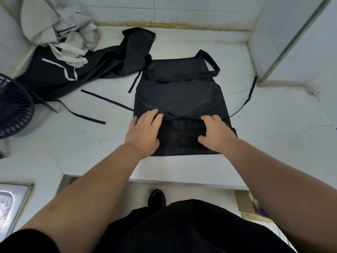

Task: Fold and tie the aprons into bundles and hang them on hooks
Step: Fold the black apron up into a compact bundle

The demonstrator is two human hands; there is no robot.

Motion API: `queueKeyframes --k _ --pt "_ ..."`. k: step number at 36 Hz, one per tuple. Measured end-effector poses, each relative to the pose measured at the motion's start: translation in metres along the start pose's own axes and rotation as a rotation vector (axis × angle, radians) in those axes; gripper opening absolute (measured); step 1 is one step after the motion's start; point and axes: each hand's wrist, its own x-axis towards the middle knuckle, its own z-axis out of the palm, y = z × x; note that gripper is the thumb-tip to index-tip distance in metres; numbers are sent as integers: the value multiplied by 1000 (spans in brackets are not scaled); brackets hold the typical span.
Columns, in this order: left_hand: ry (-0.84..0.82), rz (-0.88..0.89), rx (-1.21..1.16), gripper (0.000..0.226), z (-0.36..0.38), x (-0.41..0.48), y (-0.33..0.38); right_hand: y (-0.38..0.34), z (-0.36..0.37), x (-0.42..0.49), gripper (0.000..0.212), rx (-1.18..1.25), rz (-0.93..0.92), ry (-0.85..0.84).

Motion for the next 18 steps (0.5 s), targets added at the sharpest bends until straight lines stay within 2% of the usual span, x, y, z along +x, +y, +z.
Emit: queueKeyframes --k 3,6,11,18 --pt "-168 96 26 67 0 11 -6 -2 0 10 63 40 -15 -69" --pt "-279 53 -12 56 7 13 -16 0 4 14 59 -96 -39 -79" --pt "-239 -88 -56 63 18 10 -31 4 9 20 56 -165 42 -41" --pt "-136 -289 -292 59 16 22 -44 9 8 36 51 -111 116 -21"
